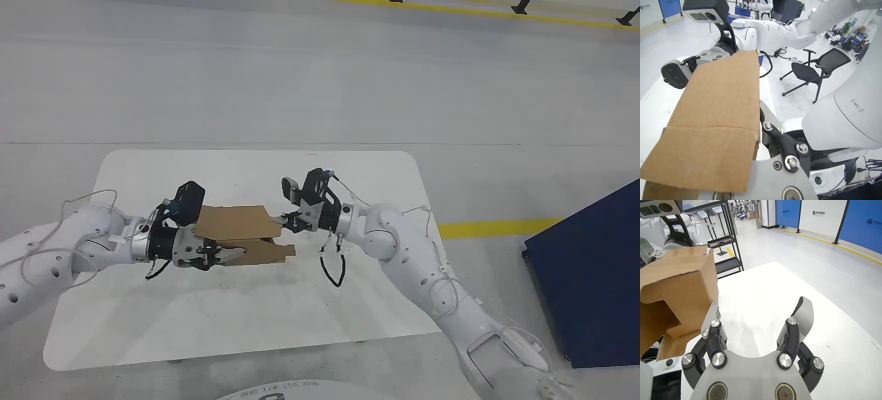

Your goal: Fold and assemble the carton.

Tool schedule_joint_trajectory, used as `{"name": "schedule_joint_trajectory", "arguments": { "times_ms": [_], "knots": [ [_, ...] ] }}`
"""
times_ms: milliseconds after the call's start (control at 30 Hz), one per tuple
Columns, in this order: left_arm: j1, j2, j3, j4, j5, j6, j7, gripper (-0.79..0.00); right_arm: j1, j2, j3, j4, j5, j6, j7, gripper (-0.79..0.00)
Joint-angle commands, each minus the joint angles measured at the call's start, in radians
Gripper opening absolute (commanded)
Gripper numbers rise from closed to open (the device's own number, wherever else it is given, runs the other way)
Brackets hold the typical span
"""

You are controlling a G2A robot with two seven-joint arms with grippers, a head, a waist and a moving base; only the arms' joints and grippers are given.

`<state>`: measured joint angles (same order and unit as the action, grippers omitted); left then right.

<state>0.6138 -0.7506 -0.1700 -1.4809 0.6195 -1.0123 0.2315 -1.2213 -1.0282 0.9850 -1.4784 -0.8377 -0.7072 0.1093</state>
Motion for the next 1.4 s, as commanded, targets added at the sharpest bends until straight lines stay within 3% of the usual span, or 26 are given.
{"name": "schedule_joint_trajectory", "arguments": {
  "times_ms": [0, 100, 167, 267, 600, 833, 1033, 1367],
  "knots": [
    [-0.001, -0.001, 0.0, 0.0, -0.005, 0.0, -0.006, -0.785, 0.008, -0.005, -0.012, 0.002, -0.003, 0.006, 0.01, -0.086],
    [-0.001, -0.002, 0.0, 0.0, -0.012, 0.0, -0.006, -0.785, 0.014, -0.009, -0.02, 0.002, -0.011, 0.012, 0.01, -0.065],
    [0.001, -0.002, 0.0, -0.003, -0.019, 0.0, 0.004, -0.785, 0.007, -0.008, -0.009, -0.004, -0.024, 0.009, -0.01, 0.0],
    [0.002, 0.002, 0.0, -0.002, -0.038, 0.0, 0.042, -0.785, -0.03, 0.003, 0.031, -0.03, -0.04, -0.049, -0.071, 0.0],
    [0.004, 0.003, -0.001, -0.001, -0.047, 0.005, 0.054, -0.785, -0.033, 0.002, 0.028, -0.035, -0.036, -0.051, -0.074, 0.0],
    [0.044, -0.003, -0.043, -0.022, -0.049, 0.0, 0.011, -0.785, -0.011, 0.001, 0.023, 0.0, 0.01, -0.24, -0.093, 0.0],
    [0.063, -0.006, -0.064, -0.013, -0.078, 0.0, -0.007, -0.785, 0.005, -0.008, 0.007, 0.008, 0.009, -0.23, -0.091, 0.0],
    [0.089, -0.012, -0.103, 0.018, -0.108, 0.0, -0.078, -0.785, -0.023, -0.004, 0.056, 0.028, 0.021, -0.305, -0.224, 0.0]
  ]
}}
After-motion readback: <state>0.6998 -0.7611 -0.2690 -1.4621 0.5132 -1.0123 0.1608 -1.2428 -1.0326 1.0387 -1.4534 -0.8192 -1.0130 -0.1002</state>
